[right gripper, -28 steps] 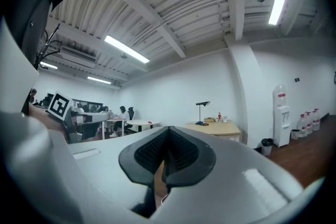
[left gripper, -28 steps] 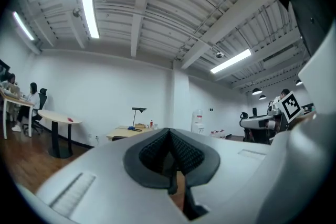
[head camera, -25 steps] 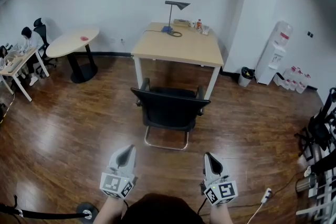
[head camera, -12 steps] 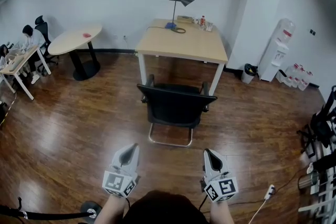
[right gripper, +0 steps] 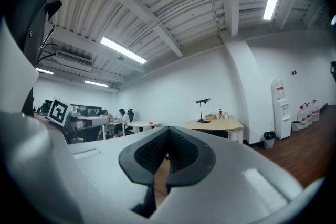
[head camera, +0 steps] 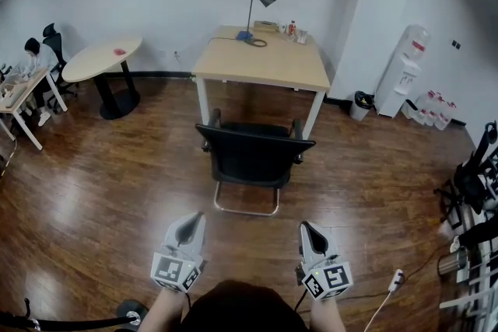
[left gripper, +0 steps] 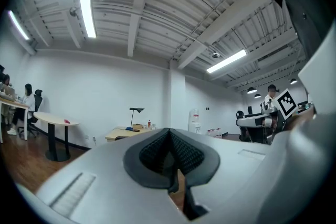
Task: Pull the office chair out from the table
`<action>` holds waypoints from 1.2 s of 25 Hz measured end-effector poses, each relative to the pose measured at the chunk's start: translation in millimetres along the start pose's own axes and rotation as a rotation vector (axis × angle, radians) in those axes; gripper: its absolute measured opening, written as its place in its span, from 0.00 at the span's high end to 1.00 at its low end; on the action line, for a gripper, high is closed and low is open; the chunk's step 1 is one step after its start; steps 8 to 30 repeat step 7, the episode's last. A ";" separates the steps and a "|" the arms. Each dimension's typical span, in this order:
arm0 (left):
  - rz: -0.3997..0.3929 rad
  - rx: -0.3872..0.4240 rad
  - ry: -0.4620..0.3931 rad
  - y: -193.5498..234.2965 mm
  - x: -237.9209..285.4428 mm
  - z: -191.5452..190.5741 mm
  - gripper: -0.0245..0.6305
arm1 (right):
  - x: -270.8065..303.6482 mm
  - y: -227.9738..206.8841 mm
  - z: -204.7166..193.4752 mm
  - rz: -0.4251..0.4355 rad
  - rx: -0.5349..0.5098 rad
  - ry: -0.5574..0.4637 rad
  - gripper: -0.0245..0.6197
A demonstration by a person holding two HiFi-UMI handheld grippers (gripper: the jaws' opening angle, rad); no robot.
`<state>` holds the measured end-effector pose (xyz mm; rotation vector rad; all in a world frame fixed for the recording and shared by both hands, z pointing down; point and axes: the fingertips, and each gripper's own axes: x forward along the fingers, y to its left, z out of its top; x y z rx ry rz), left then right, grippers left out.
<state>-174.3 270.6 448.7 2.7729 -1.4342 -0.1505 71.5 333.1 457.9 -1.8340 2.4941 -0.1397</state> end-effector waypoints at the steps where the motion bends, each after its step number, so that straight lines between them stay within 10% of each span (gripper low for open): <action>1: -0.003 -0.002 0.001 -1.5 0.7 -0.8 0.96 | 0.4 -0.1 -0.5 0.002 -0.002 0.003 0.95; 30: -0.026 -0.008 0.009 -7.5 9.1 -3.6 0.96 | 9.2 -3.4 1.6 0.017 -0.005 0.005 0.94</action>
